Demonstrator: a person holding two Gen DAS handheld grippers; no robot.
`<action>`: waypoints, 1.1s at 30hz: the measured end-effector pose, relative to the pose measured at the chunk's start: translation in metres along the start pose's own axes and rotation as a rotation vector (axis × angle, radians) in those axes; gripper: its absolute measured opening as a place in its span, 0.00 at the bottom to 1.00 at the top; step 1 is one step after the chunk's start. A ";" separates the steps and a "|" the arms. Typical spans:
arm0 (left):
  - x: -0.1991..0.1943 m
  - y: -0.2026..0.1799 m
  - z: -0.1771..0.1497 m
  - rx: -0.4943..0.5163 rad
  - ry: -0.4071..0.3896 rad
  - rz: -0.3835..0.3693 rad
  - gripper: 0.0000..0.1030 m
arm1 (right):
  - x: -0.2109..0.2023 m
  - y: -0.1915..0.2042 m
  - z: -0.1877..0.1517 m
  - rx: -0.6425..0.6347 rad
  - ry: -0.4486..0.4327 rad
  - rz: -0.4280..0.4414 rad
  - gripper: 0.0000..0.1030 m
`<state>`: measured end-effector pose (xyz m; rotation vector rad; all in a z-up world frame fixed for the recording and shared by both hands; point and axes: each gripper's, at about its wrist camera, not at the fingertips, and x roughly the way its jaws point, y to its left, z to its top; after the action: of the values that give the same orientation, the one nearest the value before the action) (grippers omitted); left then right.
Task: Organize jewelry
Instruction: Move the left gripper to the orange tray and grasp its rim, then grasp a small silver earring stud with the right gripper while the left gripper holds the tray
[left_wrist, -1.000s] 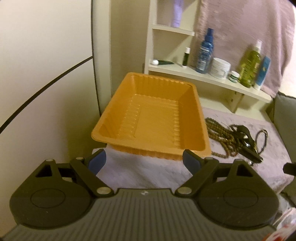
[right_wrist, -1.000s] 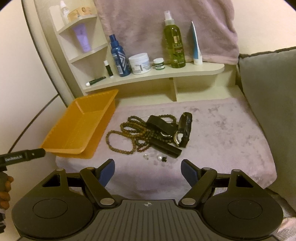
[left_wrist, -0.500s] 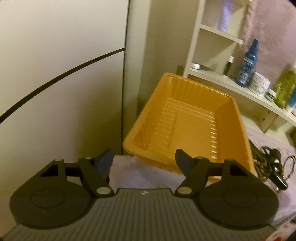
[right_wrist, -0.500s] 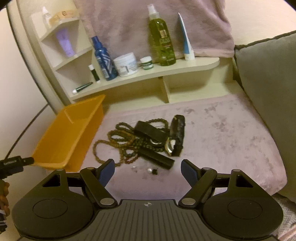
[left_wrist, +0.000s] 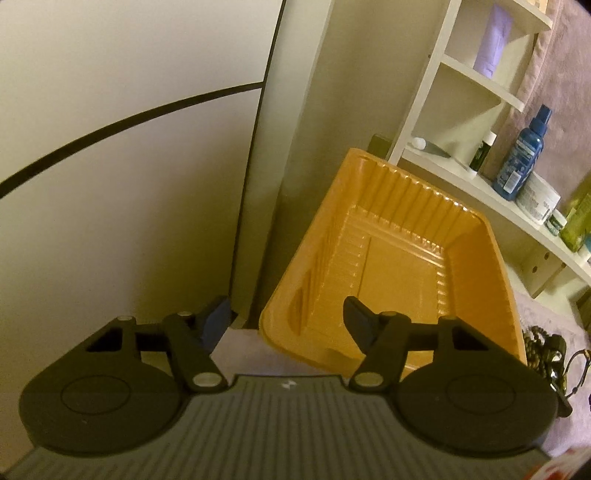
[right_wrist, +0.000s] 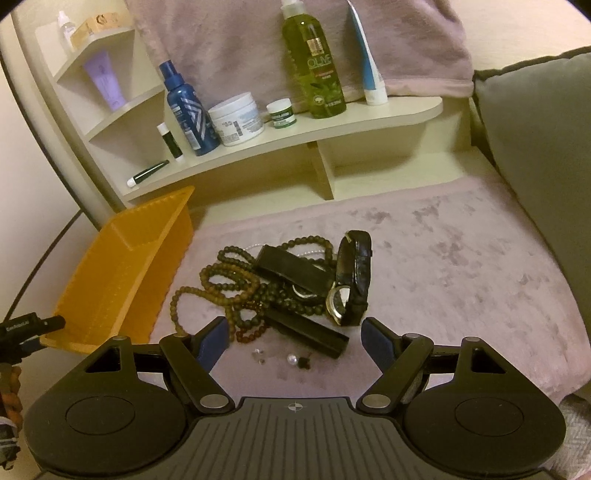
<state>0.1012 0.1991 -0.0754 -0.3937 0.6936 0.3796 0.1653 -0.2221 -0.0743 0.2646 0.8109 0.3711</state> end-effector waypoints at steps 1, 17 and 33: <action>0.002 0.002 0.000 -0.011 -0.006 -0.010 0.61 | 0.001 0.000 0.000 0.000 0.001 -0.001 0.77; 0.029 0.000 -0.007 -0.113 -0.071 -0.054 0.19 | 0.015 -0.003 0.004 0.001 0.030 -0.036 0.77; 0.008 -0.014 -0.014 0.049 -0.174 -0.048 0.08 | 0.015 -0.010 -0.001 -0.014 0.045 -0.069 0.77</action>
<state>0.1056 0.1816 -0.0873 -0.3263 0.5222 0.3461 0.1760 -0.2252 -0.0885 0.2148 0.8586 0.3187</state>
